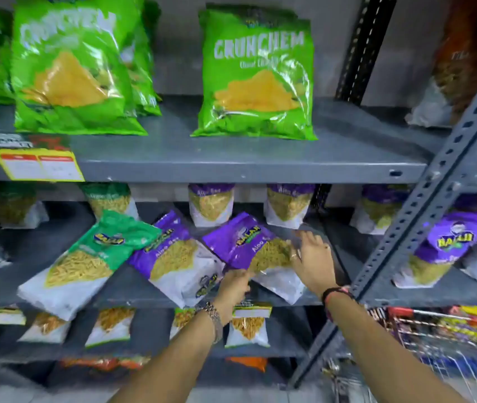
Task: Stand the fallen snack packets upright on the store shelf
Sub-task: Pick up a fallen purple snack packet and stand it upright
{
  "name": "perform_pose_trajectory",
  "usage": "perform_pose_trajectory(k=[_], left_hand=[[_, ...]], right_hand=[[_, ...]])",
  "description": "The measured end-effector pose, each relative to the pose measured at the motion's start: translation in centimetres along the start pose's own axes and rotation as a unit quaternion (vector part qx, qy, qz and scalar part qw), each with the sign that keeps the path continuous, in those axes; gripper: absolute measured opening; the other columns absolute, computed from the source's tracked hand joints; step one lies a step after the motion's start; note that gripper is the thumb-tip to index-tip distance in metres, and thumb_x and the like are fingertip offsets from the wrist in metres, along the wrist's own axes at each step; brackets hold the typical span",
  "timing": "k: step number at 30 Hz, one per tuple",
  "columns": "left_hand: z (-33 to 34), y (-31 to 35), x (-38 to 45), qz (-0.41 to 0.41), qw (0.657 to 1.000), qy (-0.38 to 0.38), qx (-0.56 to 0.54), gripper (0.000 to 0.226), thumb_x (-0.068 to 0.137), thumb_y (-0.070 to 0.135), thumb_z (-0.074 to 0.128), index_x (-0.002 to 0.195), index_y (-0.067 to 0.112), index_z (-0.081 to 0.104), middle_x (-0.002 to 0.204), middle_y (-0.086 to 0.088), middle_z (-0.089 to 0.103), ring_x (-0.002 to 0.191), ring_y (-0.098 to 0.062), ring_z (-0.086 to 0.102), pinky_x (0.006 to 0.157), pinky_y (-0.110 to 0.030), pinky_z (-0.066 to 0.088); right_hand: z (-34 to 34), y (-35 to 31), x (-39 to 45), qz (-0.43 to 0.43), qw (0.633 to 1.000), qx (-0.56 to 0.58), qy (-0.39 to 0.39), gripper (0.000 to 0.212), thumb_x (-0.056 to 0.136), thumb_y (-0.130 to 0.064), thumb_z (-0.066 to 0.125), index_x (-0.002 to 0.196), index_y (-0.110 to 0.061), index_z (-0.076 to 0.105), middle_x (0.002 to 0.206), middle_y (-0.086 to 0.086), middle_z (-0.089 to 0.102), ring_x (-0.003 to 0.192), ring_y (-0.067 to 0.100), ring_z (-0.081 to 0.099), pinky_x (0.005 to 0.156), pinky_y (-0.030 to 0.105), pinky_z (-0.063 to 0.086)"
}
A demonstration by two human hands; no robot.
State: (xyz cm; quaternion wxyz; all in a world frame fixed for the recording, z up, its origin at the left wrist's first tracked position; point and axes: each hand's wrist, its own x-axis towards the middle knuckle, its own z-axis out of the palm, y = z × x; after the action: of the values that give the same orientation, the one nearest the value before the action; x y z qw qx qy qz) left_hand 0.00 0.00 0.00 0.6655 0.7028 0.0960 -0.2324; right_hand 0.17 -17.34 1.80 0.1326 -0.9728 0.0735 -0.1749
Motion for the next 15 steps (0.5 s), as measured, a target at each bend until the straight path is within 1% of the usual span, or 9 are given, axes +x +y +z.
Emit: perform_pose_trajectory(k=[1,2,4,5,6,7,10,12,15], left_hand=[[0.2,-0.2,0.7,-0.023,1.000,-0.007,-0.015,0.014,0.080,0.027,0.057,0.070,0.019,0.052,0.081,-0.001,0.053,0.073,-0.015,0.052,0.062,-0.026,0.036],[0.3,-0.4,1.5,-0.049,0.998,-0.002,-0.026,0.013,0.080,0.030,0.057,0.074,0.018,0.053,0.083,0.000,0.055,0.074,-0.015,0.053,0.062,-0.025,0.037],[0.2,-1.1,3.4,-0.089,0.994,0.011,-0.059,0.020,0.085,0.033,0.053,0.095,0.015,0.055,0.098,-0.005,0.057,0.084,-0.020,0.057,0.066,-0.026,0.041],[0.2,-1.4,4.3,-0.108,0.990,0.013,-0.086,0.026,0.089,0.032,0.048,0.107,0.013,0.053,0.105,-0.008,0.055,0.086,-0.022,0.058,0.066,-0.028,0.043],[0.3,-1.8,5.2,-0.125,0.986,0.012,-0.107,0.032,0.092,0.031,0.044,0.116,0.011,0.051,0.110,-0.010,0.054,0.083,-0.021,0.058,0.066,-0.029,0.044],[0.3,-2.0,6.0,-0.144,0.981,0.008,-0.126,0.035,0.093,0.031,0.041,0.119,0.009,0.050,0.111,-0.011,0.054,0.079,-0.020,0.059,0.065,-0.029,0.046],[0.6,-2.8,7.6,-0.169,0.973,-0.003,-0.160,0.029,0.094,0.030,0.039,0.112,0.010,0.051,0.112,-0.012,0.056,0.075,-0.019,0.058,0.064,-0.030,0.046],[0.8,-3.5,8.2,-0.169,0.969,-0.002,-0.180,0.024,0.095,0.026,0.040,0.111,0.011,0.051,0.115,-0.012,0.057,0.077,-0.020,0.059,0.066,-0.030,0.047],[0.9,-4.3,8.5,-0.148,0.963,0.004,-0.225,0.017,0.094,0.018,0.044,0.107,0.009,0.051,0.108,-0.011,0.057,0.081,-0.023,0.059,0.066,-0.031,0.051]], right_hand=[[0.8,0.4,0.9,0.038,0.998,0.021,-0.042,0.052,0.088,-0.044,0.029,0.112,-0.006,0.055,0.107,0.020,0.063,0.102,0.039,0.057,0.086,0.048,0.044],[1.3,0.6,1.8,0.073,0.992,0.049,-0.090,0.051,0.091,-0.045,0.029,0.117,-0.007,0.053,0.116,0.020,0.061,0.110,0.038,0.054,0.092,0.048,0.041],[2.3,1.7,4.1,0.146,0.967,0.098,-0.185,0.049,0.094,-0.046,0.030,0.120,-0.010,0.050,0.126,0.020,0.057,0.117,0.036,0.052,0.098,0.046,0.038],[2.7,2.0,5.3,0.173,0.954,0.118,-0.215,0.051,0.095,-0.046,0.028,0.121,-0.009,0.050,0.129,0.022,0.056,0.119,0.037,0.051,0.099,0.043,0.038],[3.1,2.3,6.3,0.197,0.940,0.139,-0.240,0.053,0.096,-0.045,0.027,0.122,-0.006,0.051,0.131,0.023,0.054,0.122,0.037,0.050,0.100,0.041,0.037],[3.5,2.6,7.2,0.217,0.930,0.161,-0.250,0.054,0.097,-0.041,0.027,0.122,-0.001,0.052,0.134,0.025,0.052,0.124,0.037,0.048,0.101,0.038,0.036],[4.3,3.3,8.7,0.267,0.902,0.185,-0.285,0.051,0.097,-0.032,0.034,0.126,0.007,0.049,0.140,0.025,0.046,0.127,0.035,0.045,0.102,0.033,0.035],[4.9,3.7,8.8,0.281,0.893,0.176,-0.305,0.048,0.095,-0.028,0.041,0.126,0.007,0.048,0.138,0.024,0.048,0.124,0.035,0.048,0.099,0.032,0.038],[5.5,4.2,8.6,0.306,0.887,0.190,-0.289,0.048,0.089,-0.026,0.054,0.121,0.009,0.051,0.131,0.024,0.054,0.119,0.036,0.053,0.092,0.033,0.042]])
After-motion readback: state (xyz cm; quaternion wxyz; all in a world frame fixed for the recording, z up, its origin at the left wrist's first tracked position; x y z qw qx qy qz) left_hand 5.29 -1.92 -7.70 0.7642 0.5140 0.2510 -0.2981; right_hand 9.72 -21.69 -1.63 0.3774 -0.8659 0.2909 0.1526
